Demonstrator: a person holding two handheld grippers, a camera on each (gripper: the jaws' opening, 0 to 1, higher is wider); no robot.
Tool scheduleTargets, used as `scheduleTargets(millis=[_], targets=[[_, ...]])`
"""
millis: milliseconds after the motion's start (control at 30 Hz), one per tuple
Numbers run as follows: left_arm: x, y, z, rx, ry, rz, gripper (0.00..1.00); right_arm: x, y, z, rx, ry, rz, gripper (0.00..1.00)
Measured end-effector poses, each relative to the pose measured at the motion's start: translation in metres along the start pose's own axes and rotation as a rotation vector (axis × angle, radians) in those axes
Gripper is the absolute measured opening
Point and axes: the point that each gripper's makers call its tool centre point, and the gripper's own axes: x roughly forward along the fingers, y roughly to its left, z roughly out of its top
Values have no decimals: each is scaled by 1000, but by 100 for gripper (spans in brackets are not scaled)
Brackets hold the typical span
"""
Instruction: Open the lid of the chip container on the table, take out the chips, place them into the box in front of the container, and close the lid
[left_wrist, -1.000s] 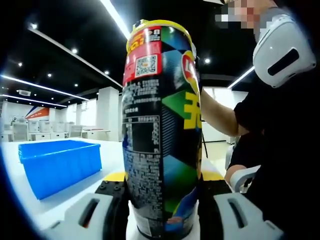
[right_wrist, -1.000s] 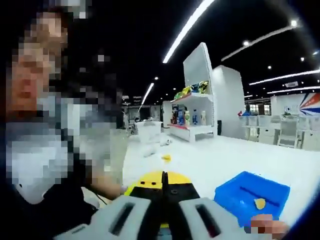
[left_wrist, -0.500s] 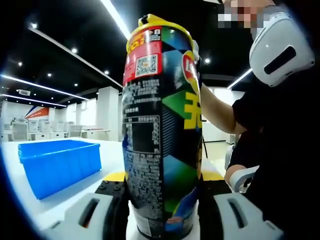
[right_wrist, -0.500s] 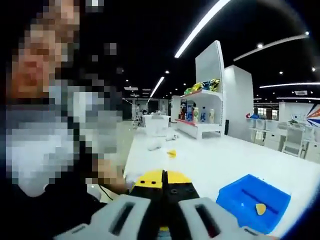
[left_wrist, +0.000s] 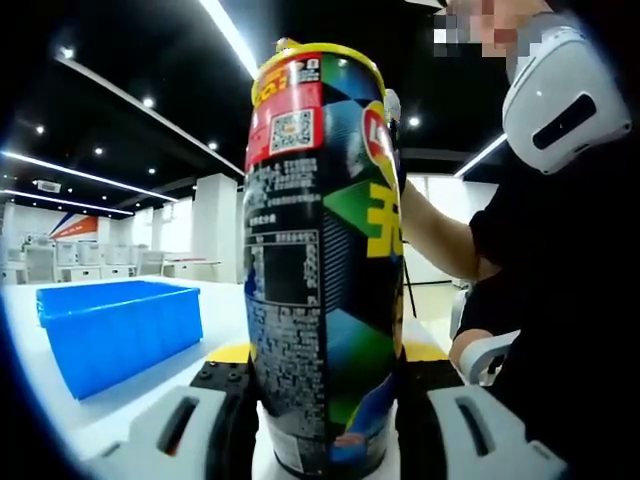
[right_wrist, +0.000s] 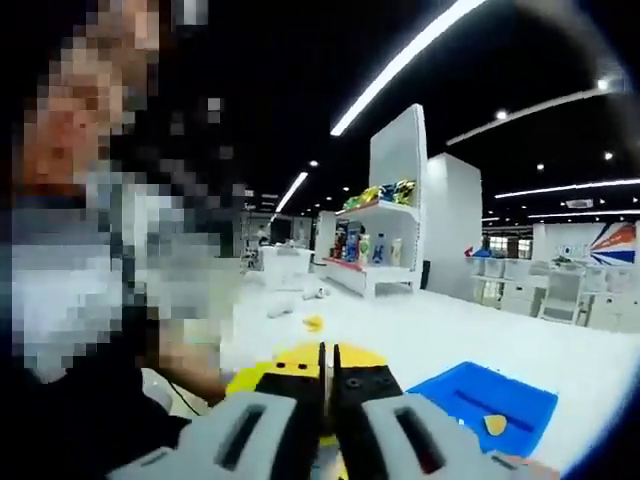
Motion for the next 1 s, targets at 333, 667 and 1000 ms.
scheduleTargets(millis=[333, 667, 1000], targets=[[-1, -1, 0, -1, 0, 0, 54, -4, 5, 1, 74, -20, 56, 1], [0, -2, 0, 0, 5, 2, 54, -7, 4, 6, 83, -105, 43, 3], [-2, -3, 5, -6, -5, 3, 54, -12, 11, 9, 25, -116, 48, 25]])
